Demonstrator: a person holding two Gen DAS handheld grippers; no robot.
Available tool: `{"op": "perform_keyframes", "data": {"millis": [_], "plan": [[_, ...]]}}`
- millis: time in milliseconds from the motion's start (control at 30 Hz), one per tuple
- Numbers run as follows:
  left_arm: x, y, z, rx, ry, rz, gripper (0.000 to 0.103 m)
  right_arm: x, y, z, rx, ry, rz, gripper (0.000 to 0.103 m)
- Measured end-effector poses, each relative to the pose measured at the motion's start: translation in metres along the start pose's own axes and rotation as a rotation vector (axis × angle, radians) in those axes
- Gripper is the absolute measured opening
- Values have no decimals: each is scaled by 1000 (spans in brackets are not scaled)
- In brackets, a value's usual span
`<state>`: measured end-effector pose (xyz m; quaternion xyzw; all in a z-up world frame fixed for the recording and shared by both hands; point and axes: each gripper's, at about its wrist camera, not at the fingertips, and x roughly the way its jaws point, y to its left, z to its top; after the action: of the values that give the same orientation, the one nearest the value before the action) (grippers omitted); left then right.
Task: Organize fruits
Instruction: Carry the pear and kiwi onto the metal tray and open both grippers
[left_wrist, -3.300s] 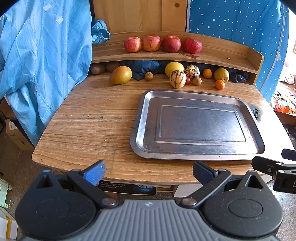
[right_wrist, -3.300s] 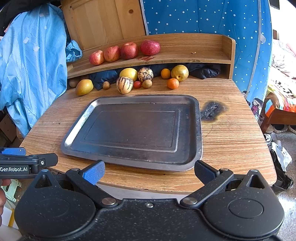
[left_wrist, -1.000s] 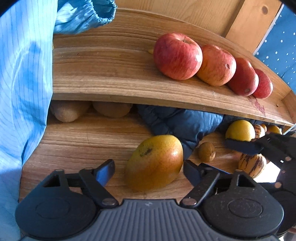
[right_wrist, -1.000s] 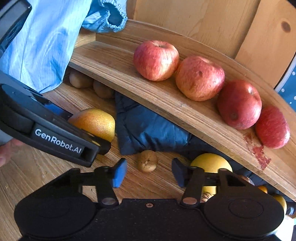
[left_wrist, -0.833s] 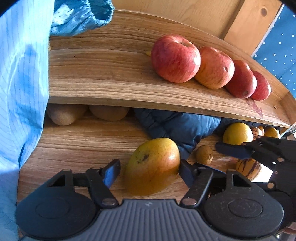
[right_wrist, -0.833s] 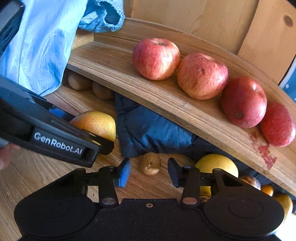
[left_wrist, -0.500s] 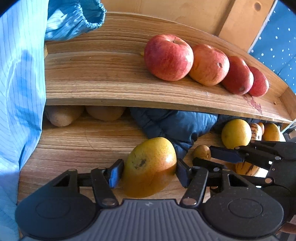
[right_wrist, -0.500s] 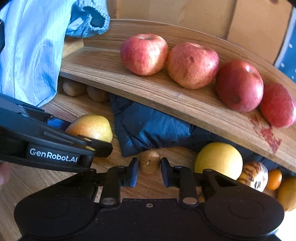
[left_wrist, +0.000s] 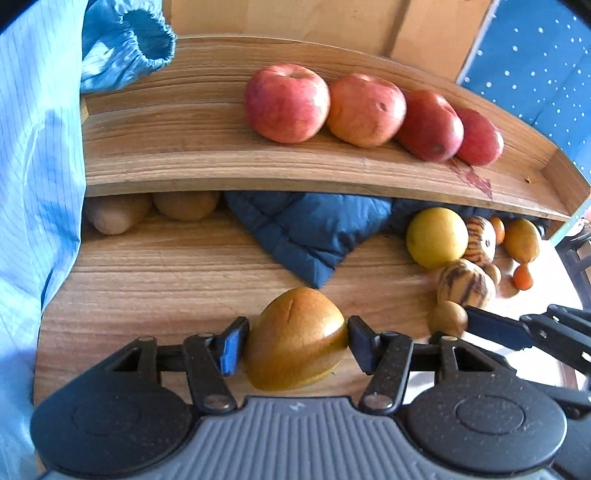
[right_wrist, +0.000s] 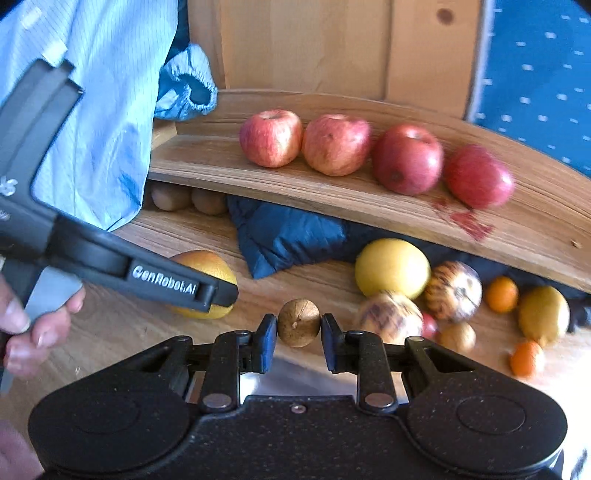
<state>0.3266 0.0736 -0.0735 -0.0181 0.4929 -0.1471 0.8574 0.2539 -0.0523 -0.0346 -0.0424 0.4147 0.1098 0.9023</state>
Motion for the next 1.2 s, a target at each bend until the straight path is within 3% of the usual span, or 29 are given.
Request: {"op": "perform_keyframes", "data": {"millis": [367,833,1200], "plan": [[-32,-39,-18,87,-36,-53,61,-61,-32,-57,168,-10,-125,28],[-31,-166,-62,300,31,-273,61,-128,-75,-135,304,92,-313,28],[-27,-218,-97,355,119,-339,60,-145,-92,-166,325,159,-311,28]]}}
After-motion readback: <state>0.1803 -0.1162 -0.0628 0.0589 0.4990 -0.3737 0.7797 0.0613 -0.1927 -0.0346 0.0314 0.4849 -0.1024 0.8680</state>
